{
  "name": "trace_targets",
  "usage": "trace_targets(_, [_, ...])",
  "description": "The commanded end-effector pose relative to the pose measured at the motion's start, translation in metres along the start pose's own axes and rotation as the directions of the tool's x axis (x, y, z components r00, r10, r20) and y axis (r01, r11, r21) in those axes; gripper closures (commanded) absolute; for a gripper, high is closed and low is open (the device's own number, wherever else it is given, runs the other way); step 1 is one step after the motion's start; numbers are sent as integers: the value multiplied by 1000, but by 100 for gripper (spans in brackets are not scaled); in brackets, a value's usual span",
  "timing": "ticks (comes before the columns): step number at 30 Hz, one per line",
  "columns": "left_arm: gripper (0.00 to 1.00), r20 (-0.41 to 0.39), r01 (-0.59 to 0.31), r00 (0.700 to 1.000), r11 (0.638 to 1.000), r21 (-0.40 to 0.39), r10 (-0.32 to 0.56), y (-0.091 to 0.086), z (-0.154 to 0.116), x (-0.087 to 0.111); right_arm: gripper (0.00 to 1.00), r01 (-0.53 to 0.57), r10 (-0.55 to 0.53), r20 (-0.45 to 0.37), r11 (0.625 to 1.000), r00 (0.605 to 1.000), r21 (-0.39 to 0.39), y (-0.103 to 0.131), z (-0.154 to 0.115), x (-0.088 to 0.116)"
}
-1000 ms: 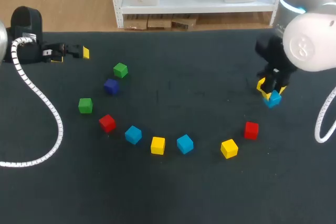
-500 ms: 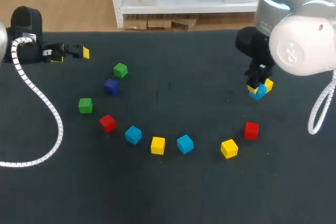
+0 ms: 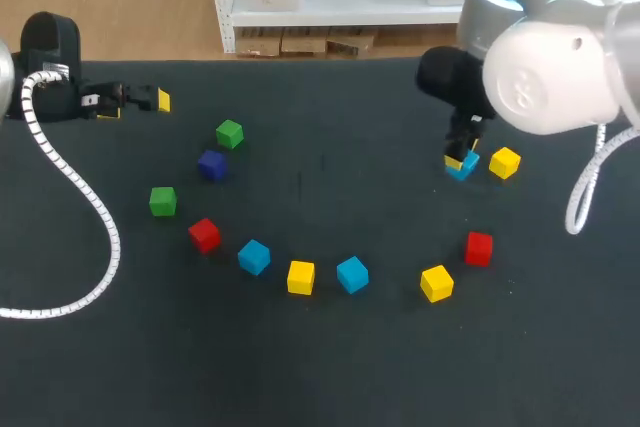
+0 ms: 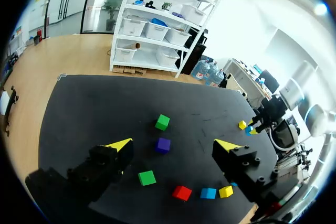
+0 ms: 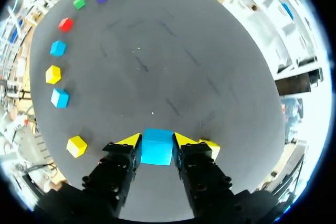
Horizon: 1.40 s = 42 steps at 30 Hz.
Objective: Place the blue cubes, place green cubes on the blue cubes, place the yellow cubes on the green cubes, then place the red cubes on the yellow cubes, and place purple cube on the red cubes.
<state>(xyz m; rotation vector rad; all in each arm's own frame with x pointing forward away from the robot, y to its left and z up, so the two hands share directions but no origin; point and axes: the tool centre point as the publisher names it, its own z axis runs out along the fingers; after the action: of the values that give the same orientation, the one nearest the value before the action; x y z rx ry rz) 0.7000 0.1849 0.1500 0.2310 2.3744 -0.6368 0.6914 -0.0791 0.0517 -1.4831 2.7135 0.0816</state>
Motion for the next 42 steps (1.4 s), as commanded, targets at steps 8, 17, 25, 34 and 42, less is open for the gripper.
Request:
trace_targets(8, [0,0,0,1000,1000,0,0,0,0,0,100,134,-133,-69,991,989,17,-3,2,-28])
trace_targets(17, [0,0,0,1000,1000,0,0,0,0,0,100,259,-259,-62,966,964,3,0,9,-39])
trace_targets(25, [0,0,0,1000,1000,0,0,0,0,0,100,353,-353,-38,936,935,-4,12,8,-49])
trace_targets(34, [0,0,0,1000,1000,0,0,0,0,0,100,432,-435,-50,900,899,-56,16,24,-57])
trace_targets(42, [0,0,0,1000,1000,0,0,0,0,0,100,499,-504,-79,864,860,-72,26,32,-67])
